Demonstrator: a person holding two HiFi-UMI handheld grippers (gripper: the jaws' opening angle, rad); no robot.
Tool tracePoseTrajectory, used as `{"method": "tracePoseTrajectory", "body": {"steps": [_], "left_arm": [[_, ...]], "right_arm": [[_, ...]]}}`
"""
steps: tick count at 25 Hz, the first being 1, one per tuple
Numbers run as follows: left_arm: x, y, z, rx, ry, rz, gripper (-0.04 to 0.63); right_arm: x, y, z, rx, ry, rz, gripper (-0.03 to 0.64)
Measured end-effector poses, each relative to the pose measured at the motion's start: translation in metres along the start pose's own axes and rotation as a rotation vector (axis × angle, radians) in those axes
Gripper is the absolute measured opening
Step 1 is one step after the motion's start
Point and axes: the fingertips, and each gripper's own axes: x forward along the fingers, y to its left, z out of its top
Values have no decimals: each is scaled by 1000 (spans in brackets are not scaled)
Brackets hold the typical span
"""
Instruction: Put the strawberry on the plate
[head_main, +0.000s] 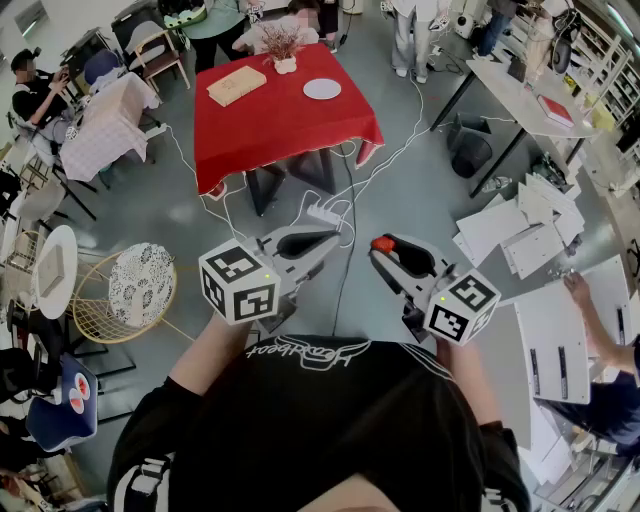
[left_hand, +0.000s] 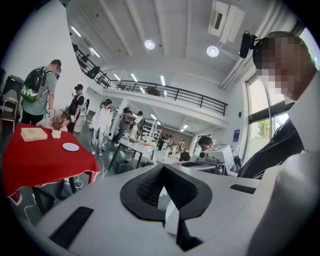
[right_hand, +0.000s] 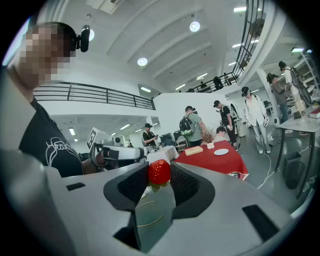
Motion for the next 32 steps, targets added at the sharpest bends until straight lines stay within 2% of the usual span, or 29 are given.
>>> {"method": "tracePoseTrajectory", "body": {"steps": [14,21,32], "left_arm": [[21,6,-6,-34,12,26,6],[39,4,-11,-45,26,30,6],[102,-6,-18,-90,27,46,6]], "right_arm": [[-6,-23,-4,24,8,16,129],[-12,-34,-7,65,13,59,129],[-56,-85,-10,93,13,65,129]]}}
